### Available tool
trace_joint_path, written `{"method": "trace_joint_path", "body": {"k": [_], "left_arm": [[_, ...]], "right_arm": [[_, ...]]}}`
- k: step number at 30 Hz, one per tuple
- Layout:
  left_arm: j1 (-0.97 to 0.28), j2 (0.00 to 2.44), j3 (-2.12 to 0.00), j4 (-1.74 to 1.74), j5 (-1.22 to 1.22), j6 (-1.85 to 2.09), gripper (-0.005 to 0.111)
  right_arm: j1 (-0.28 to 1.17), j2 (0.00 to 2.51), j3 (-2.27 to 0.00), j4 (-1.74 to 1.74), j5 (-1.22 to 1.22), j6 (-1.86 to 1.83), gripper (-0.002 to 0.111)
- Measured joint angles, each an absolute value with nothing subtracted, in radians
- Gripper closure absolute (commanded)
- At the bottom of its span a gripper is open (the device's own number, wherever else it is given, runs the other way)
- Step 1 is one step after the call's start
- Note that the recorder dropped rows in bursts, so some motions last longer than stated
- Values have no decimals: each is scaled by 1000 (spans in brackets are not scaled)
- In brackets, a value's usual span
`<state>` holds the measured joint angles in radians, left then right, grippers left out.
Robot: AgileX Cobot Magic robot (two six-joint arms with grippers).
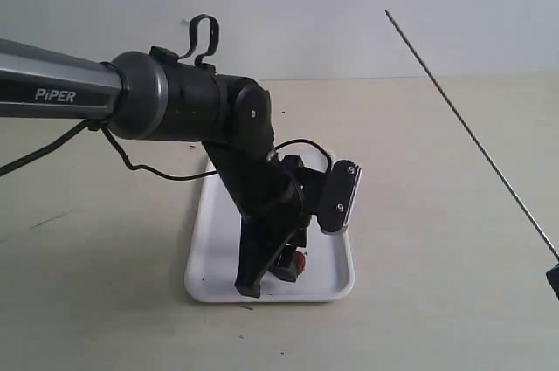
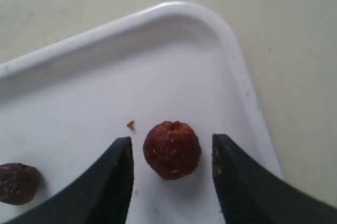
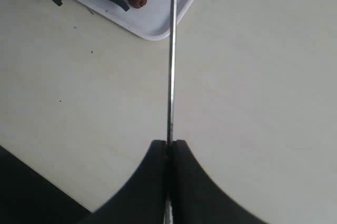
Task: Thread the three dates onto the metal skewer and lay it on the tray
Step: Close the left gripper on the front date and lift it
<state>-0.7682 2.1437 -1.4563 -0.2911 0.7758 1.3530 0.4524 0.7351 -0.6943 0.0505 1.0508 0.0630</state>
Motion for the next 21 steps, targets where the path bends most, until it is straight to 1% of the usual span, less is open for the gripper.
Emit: {"method": "trace_joint_path", "body": {"k": [21], "left_arm": [[-771, 2174, -1462, -295, 771, 1364, 60]], "right_arm": [[452, 735, -694, 51, 1042, 59, 108]]}}
